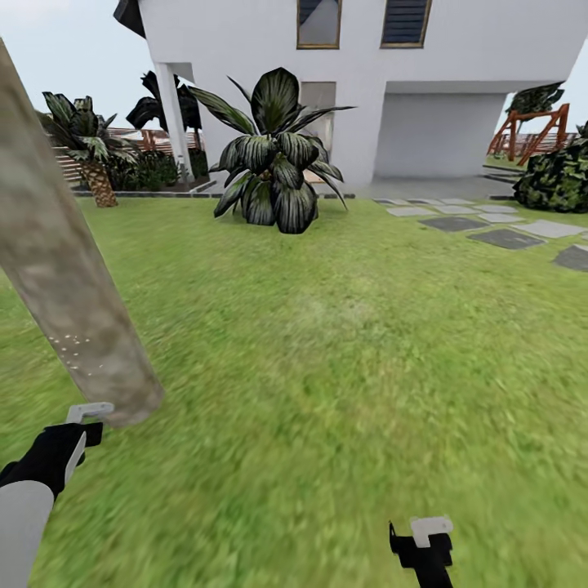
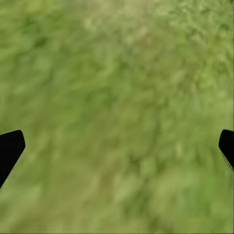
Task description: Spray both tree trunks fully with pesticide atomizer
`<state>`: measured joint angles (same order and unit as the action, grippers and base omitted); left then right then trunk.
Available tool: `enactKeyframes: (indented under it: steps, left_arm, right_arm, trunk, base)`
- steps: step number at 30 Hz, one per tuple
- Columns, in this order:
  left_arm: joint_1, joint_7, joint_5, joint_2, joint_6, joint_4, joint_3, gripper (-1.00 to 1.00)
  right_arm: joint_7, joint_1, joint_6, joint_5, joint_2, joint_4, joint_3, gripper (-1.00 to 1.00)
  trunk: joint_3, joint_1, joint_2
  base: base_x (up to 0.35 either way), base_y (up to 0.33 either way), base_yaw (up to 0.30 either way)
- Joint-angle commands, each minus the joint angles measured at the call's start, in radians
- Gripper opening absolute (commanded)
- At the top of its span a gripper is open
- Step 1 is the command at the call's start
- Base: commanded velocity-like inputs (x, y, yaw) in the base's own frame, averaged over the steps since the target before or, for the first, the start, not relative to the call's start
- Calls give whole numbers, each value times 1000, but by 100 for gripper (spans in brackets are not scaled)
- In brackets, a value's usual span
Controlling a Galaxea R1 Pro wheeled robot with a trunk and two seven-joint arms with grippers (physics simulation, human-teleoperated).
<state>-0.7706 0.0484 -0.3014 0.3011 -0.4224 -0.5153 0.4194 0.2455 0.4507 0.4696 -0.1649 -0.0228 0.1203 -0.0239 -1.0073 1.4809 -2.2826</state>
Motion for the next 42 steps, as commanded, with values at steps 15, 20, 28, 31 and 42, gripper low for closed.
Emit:
enactKeyframes:
  steps: [15,20,28,31,42]
  left_arm:
    - [-1,1,2,-22,-5,-12,3,-100]
    - [-2,-9,5,-46,-8,-128,5,-100]
    - [-19,-17,2,-111,-62,-143,-26,-100]
    - [-44,-33,1,-132,-94,-144,-57,-100]
    - [-105,-102,-2,-55,-174,-145,-74,-100]
  right_arm:
    - [11,0,0,-10,0,-2,-2,100]
    - [11,0,0,-10,0,-2,-2,100]
    - [10,0,0,-10,0,-2,-1,100]
    - [9,0,0,-10,0,-2,-1,100]
    - [9,0,0,-8,0,-1,-1,100]
  trunk:
    - [-1,0,0]
    - [-1,0,0]
    - [-1,0,0]
    - [-1,0,0]
    - [-1,0,0]
  base:
    - [198,-202,275]
    - [-11,-248,273]
    - [-4,-15,99]
    - [0,0,1]
    - [0,0,18]
